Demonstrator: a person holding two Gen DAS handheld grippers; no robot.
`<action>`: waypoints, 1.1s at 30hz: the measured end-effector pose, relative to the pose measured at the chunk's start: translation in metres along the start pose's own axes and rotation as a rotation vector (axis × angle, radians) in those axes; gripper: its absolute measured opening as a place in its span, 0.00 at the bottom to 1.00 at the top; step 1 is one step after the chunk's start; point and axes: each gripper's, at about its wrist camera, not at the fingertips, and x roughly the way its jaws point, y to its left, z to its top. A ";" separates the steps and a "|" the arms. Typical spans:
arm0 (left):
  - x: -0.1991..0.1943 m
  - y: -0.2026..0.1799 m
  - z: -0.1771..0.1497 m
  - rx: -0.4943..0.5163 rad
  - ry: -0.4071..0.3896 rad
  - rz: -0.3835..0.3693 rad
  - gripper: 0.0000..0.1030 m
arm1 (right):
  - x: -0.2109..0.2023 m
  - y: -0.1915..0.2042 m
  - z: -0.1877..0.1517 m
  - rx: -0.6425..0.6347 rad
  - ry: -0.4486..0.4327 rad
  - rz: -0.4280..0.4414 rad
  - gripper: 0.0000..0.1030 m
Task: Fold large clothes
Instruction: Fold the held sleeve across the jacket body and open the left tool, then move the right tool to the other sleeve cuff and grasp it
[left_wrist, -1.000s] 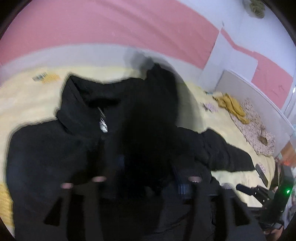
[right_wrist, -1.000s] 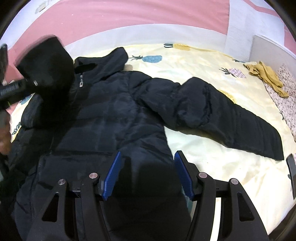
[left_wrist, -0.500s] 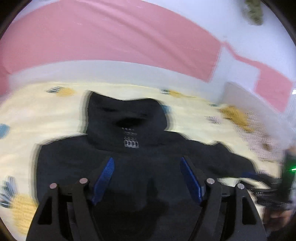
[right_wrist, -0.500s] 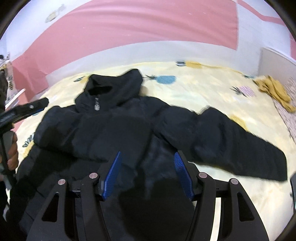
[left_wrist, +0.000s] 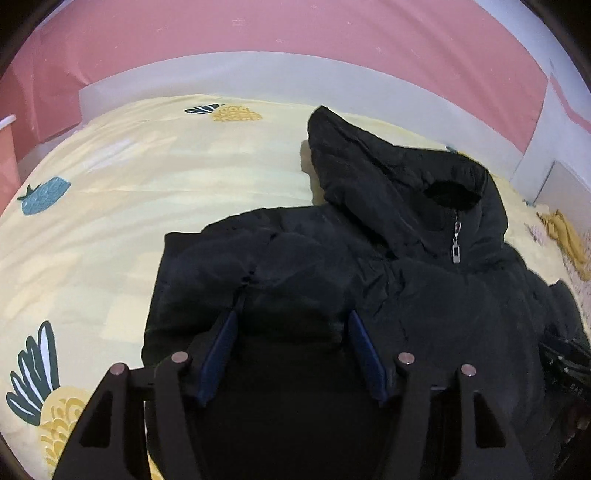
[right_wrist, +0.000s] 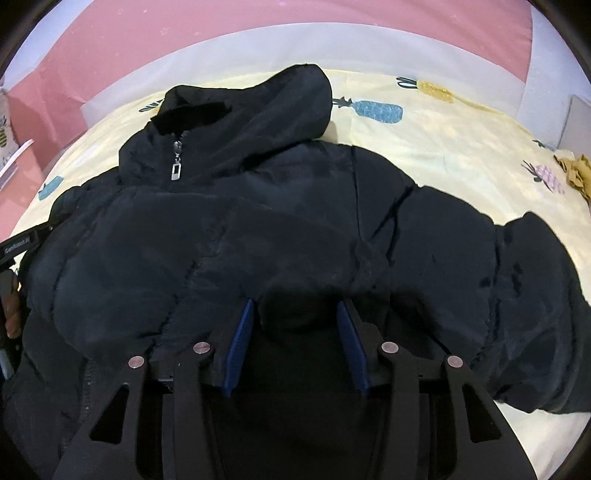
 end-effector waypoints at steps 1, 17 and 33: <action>0.002 0.001 0.000 0.000 0.006 -0.002 0.63 | 0.001 0.000 -0.001 -0.004 0.000 -0.001 0.46; -0.035 0.001 -0.034 0.049 0.038 -0.011 0.59 | -0.021 -0.007 -0.027 0.002 0.028 -0.009 0.46; -0.145 -0.061 -0.078 0.085 -0.025 -0.136 0.59 | -0.155 -0.025 -0.078 0.064 -0.153 -0.074 0.46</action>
